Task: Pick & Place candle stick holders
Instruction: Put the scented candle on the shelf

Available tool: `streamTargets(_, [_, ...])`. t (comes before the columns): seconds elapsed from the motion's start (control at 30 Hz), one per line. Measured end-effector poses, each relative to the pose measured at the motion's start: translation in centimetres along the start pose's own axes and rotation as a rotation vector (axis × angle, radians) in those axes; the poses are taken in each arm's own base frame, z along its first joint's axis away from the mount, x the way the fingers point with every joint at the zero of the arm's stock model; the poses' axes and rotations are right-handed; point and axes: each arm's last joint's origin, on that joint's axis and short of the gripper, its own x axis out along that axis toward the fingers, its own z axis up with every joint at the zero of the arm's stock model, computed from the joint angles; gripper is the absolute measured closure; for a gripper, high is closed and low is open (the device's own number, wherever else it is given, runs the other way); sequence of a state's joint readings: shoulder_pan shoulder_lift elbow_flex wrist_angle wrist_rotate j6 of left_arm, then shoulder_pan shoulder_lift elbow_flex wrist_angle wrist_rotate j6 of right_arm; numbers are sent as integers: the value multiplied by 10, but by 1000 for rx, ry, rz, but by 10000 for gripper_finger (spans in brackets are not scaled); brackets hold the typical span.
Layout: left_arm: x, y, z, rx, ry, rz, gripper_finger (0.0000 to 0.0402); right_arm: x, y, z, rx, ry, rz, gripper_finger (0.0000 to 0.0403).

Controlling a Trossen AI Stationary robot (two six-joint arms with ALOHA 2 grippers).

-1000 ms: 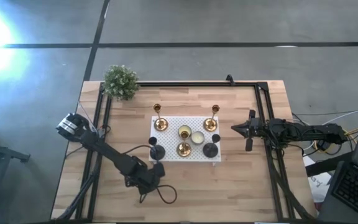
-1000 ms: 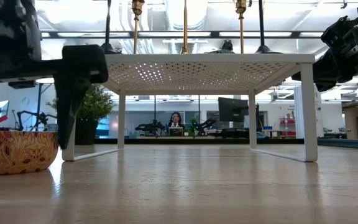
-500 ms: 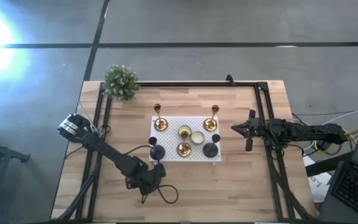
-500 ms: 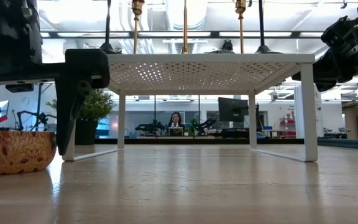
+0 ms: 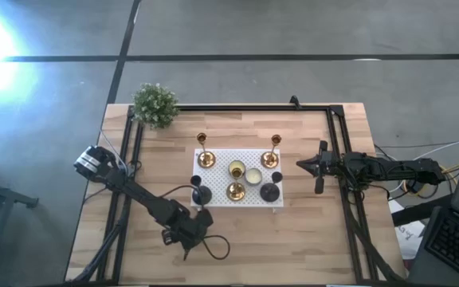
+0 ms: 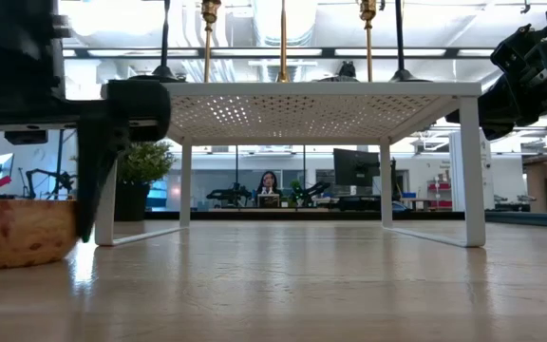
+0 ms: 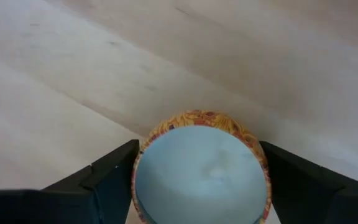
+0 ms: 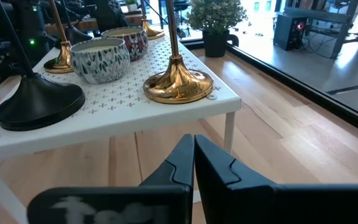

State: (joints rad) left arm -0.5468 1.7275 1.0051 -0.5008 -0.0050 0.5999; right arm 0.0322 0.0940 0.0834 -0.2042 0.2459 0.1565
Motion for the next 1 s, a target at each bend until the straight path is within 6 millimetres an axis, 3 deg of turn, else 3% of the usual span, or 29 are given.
streamTargets(0.17, [1,4,5,-205,-47,53,102,0,0,0,0,0,0,394])
streamTargets(0.53, [-7,0,5,-328,-33,66,102,0,0,0,0,0,0,394])
streamTargets(0.77, [-21,-5,8,-458,-68,59,87,0,0,0,0,-1,0,394])
streamTargets(1.0, [-35,-12,16,-540,-121,54,103,0,0,0,0,-1,0,394])
